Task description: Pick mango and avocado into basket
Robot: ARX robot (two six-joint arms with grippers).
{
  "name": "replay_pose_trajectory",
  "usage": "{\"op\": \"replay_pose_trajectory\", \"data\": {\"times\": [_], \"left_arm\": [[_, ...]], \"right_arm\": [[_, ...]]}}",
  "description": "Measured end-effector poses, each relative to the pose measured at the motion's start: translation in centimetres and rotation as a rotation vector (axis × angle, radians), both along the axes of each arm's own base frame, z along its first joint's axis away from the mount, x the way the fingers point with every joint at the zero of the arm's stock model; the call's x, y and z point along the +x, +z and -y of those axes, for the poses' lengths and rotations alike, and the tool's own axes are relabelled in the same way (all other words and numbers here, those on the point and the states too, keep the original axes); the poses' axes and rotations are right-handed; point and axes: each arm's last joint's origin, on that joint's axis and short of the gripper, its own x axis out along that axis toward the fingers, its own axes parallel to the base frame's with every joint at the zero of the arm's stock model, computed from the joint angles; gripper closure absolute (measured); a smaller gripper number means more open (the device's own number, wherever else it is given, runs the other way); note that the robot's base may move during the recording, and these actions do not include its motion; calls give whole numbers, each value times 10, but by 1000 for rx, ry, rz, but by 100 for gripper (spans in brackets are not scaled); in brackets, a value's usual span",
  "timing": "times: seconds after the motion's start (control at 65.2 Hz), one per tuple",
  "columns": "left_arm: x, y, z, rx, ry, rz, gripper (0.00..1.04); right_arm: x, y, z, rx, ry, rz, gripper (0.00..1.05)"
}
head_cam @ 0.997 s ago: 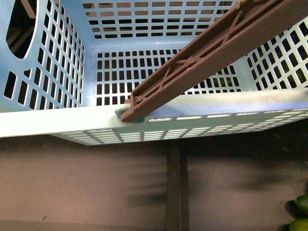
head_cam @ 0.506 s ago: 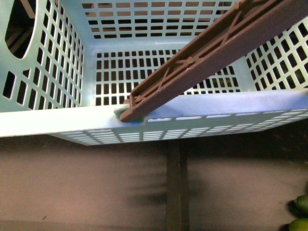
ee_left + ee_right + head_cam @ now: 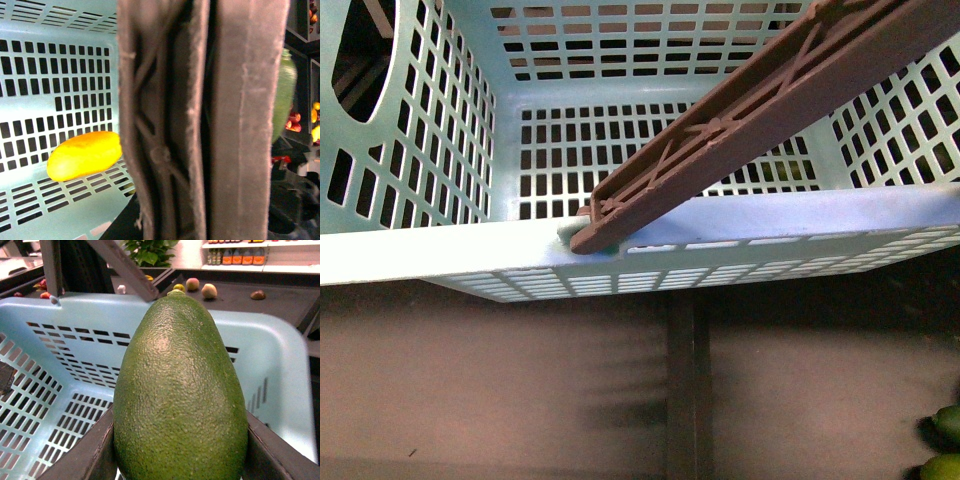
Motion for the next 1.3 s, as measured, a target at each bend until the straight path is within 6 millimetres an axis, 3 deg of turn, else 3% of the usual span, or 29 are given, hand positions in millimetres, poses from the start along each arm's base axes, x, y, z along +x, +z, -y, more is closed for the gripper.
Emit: {"op": "replay_pose_trajectory", "data": {"times": [0.138, 0.261, 0.399, 0.506, 0.598, 0.736, 0.981, 1.303], "left_arm": [[0, 0, 0, 0, -1, 0, 91], [0, 0, 0, 0, 0, 0, 91], [0, 0, 0, -2, 1, -3, 91], [0, 0, 0, 3, 5, 1, 91], [1, 0, -1, 2, 6, 0, 91], [0, 0, 0, 0, 3, -1, 91], [0, 0, 0, -3, -1, -4, 91], [1, 0, -1, 0, 4, -2, 91]], "right_arm": [[4, -9, -15, 3, 14, -34, 28], [1, -5, -19, 10, 25, -22, 10], [-6, 6, -16, 24, -4, 3, 9], [-24, 10, -4, -7, -325, 98, 24], [-48, 4, 15, -24, -456, 101, 38], [-81, -7, 34, -31, -485, 112, 62], [-105, -29, 48, -34, -486, 112, 102], [-128, -47, 49, -36, -488, 114, 103]]}}
